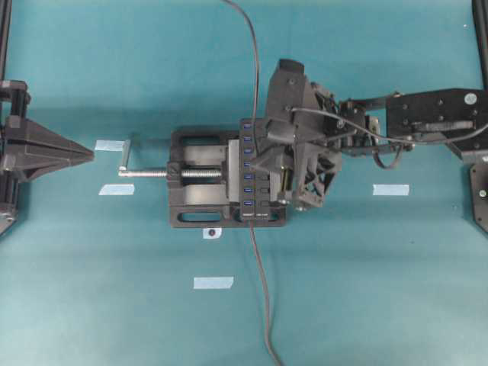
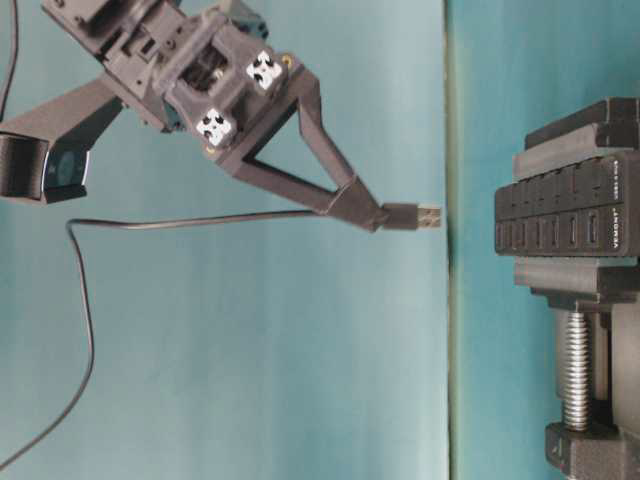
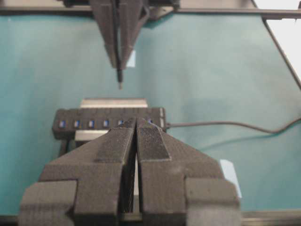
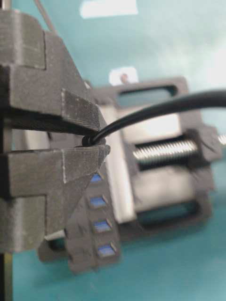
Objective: Insert the USB into the front port of the fixed hub.
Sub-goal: 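Lift the USB plug and carry it toward the hub's front end, then align the held USB plug with the hub's front port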
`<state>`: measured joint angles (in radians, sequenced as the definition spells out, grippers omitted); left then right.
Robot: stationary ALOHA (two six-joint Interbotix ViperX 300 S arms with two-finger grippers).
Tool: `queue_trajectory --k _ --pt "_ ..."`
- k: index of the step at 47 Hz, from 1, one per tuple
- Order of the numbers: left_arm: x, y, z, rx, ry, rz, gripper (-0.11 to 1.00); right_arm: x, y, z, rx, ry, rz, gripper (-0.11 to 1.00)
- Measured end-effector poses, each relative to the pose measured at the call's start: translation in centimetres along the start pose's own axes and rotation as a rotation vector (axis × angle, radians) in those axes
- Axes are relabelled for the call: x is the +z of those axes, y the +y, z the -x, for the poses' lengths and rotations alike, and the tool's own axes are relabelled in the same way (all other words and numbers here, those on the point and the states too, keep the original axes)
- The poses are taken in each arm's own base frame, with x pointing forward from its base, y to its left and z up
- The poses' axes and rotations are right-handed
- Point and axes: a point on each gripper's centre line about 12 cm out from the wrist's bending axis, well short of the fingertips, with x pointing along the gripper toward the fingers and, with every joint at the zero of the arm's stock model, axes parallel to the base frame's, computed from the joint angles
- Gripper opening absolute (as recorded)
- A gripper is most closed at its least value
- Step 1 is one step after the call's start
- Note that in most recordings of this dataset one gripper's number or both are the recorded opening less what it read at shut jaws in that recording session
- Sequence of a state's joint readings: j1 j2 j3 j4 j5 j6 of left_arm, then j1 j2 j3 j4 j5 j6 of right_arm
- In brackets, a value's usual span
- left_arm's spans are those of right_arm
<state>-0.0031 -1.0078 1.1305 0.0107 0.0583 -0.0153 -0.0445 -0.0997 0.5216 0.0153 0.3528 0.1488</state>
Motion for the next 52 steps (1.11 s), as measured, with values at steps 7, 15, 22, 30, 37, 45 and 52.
queue_trajectory --k 7,15,22,30,37,45,52 --pt "0.0 0.0 0.0 0.0 -0.002 0.0 0.0 -0.1 0.3 -0.1 0.005 0.004 -0.008 0.05" --pt "0.0 0.0 0.0 0.0 -0.002 0.0 0.0 -0.1 0.6 -0.1 0.012 0.004 -0.004 0.05" --pt "0.0 0.0 0.0 0.0 -0.002 -0.002 0.0 -0.3 0.9 -0.3 0.016 0.011 0.002 0.05" --pt "0.0 0.0 0.0 0.0 -0.002 0.0 0.0 -0.6 1.5 -1.0 0.025 0.025 0.014 0.05" --pt "0.0 0.0 0.1 0.0 -0.003 0.0 0.0 -0.9 1.7 -1.6 0.026 0.039 0.017 0.05" --pt "0.2 0.0 0.2 0.0 -0.011 0.0 0.0 -0.9 1.8 -2.3 0.025 0.05 0.018 0.05" --pt "0.3 0.0 0.3 0.0 -0.017 0.0 0.0 -1.0 2.0 -2.8 0.027 0.058 0.022 0.05"
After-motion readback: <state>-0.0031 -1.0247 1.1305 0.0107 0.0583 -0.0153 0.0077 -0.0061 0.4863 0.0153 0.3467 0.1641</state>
